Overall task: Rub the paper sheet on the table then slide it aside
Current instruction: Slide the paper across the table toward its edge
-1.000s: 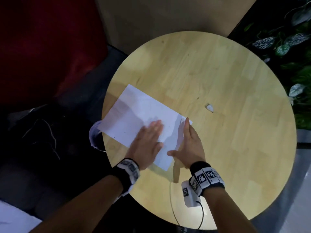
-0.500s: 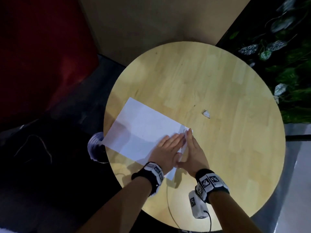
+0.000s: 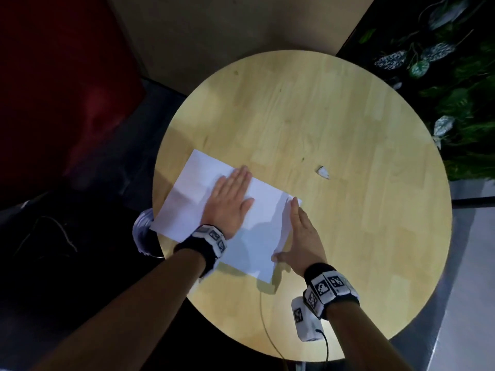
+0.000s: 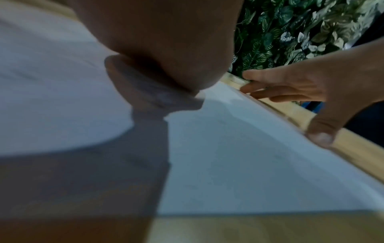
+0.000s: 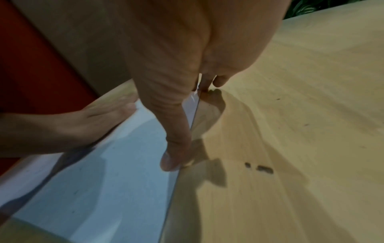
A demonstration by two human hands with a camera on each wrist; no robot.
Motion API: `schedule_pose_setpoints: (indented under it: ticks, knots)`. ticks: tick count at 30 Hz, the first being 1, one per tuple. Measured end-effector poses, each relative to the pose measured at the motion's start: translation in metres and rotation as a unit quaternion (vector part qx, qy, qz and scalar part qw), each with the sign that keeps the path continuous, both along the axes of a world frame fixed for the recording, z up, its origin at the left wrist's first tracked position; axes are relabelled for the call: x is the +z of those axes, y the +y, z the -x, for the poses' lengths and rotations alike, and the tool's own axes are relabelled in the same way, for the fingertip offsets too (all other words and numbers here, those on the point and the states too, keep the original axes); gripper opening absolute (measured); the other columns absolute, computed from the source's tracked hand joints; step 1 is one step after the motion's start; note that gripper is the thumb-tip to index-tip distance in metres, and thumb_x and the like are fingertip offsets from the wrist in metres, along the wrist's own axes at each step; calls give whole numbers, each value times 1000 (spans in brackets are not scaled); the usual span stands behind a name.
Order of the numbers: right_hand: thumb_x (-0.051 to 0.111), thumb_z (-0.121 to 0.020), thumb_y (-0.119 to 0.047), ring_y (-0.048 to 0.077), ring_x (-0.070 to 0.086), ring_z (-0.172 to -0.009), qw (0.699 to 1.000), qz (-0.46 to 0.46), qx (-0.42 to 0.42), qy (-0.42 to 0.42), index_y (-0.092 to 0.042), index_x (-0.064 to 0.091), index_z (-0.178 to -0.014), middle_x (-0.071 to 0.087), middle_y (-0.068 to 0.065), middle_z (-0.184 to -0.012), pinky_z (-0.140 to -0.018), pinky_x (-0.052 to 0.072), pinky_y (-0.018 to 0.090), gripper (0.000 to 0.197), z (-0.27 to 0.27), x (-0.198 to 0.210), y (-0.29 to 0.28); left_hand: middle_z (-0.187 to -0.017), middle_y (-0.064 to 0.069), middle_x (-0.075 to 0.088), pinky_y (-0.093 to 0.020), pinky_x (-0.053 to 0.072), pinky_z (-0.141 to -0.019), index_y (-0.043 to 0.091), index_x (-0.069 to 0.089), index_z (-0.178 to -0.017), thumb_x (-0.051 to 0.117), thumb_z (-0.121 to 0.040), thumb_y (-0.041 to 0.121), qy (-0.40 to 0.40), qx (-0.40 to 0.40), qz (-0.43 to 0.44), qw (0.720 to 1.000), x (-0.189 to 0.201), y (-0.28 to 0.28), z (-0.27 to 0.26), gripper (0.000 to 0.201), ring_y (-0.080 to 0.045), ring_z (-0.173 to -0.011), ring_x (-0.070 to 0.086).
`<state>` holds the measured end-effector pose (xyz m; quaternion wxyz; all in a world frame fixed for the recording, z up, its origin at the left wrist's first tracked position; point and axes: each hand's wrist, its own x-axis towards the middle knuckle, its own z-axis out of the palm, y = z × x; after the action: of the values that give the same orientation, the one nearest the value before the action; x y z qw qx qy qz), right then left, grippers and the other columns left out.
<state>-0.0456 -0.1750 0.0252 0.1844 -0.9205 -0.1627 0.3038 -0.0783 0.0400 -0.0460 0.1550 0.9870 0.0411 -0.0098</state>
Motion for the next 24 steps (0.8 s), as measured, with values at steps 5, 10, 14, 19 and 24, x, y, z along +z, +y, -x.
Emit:
schedule_pose_setpoints:
  ticks: [5,10,14,19,24]
  knots:
    - [89,-57,-19,16,15,-145,1000,5,2,-3,-19,-15,-151,3,-4,-161,-114,29,30,140,0,-2,8,-164,-13,31,-44,14,-119,3,29,-158,23,-104,35,-20,-14,1,1000,17,-33,-4,63,-29,-149,34]
    - [92,-53,-26,16,18,-145,1000,12,3,0,-24,-16,-151,3,-6,-161,-112,32,34,146,-1,-4,0,-165,-7,30,-45,27,-122,8,36,-157,35,-107,33,-47,-74,45,995,5,-52,39,56,-22,-153,27]
    - [87,-60,-24,17,8,-147,998,38,55,-17,-17,-8,-153,-5,0,-161,-115,23,25,133,-9,-3,8,-167,-7,25,-40,14,-126,7,31,-159,37,-106,33,-19,56,17,998,3,32,40,59,-22,-154,24]
    - [72,-77,-42,25,-7,-148,999,35,42,-4,-24,-1,-154,-21,9,-158,-118,17,34,108,-16,-4,48,-167,-6,24,-42,20,-123,8,32,-159,28,-107,38,-28,-61,27,997,0,-17,30,60,-21,-154,24]
    - [80,-65,-52,20,-2,-148,995,75,68,-1,-34,-5,-153,-26,-1,-157,-112,28,32,123,-27,-8,47,-165,-9,30,-46,30,-120,6,36,-156,32,-107,38,-36,-16,-2,999,-6,11,35,59,-24,-151,33]
